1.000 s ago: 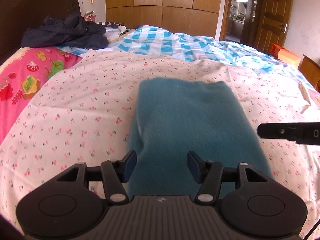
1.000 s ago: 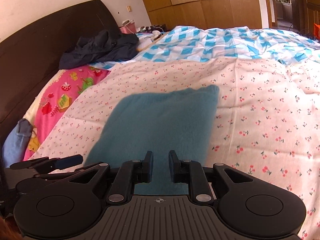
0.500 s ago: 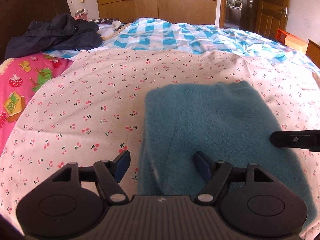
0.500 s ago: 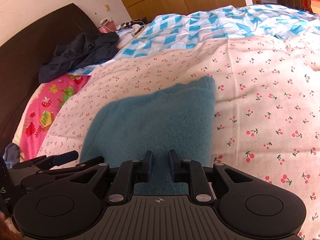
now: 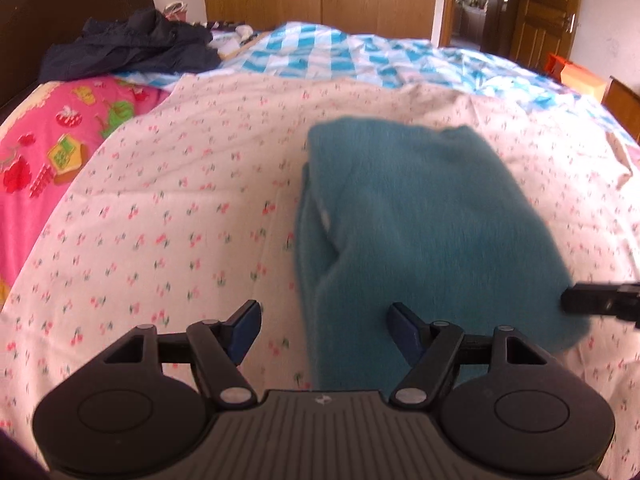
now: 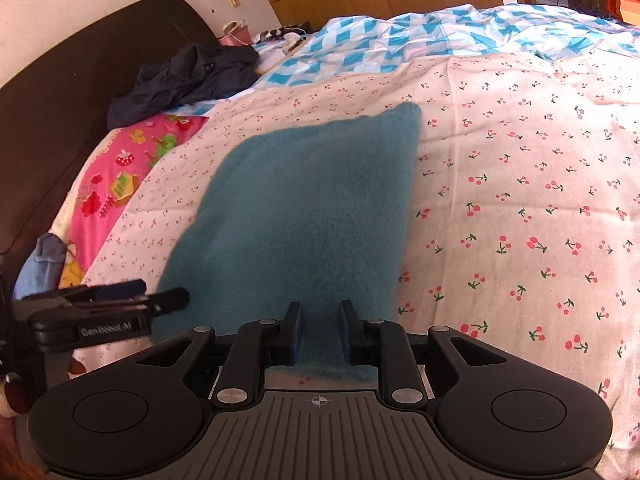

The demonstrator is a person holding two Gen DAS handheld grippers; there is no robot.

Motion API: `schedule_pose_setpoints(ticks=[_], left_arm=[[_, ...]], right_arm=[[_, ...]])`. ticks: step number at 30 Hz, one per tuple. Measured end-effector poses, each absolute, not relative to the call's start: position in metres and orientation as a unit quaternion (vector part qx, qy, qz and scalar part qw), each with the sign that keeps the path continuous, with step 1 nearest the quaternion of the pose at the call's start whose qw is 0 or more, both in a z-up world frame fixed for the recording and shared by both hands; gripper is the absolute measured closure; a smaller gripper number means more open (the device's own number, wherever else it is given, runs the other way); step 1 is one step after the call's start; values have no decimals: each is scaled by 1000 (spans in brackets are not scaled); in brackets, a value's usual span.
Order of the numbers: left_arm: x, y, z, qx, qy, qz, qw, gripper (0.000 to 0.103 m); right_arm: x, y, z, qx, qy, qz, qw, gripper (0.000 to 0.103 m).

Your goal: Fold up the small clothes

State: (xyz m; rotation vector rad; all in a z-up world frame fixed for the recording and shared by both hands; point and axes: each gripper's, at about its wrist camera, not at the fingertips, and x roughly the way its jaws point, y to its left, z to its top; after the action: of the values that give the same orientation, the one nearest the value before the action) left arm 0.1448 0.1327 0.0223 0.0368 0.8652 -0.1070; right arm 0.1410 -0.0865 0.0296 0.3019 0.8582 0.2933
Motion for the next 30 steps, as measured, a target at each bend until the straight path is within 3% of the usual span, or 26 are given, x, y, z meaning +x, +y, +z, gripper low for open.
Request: schedule_pose_setpoints(ticks=[12,16,24,30], left_arm=[[87,105,18,17,448,-64,891,27],[79,95,16,12,452,-71,889,27],[71,86,8,18,461,-78,884,26],[68,90,8,18,453,-75,888,17]], right_arm=[[82,-77,32,151,411,173,882,79],[74,-78,28,147,413,167,883,71],[67,-82,15,152,429,155,877,69],[64,-81,8,150,434,154,875,64]])
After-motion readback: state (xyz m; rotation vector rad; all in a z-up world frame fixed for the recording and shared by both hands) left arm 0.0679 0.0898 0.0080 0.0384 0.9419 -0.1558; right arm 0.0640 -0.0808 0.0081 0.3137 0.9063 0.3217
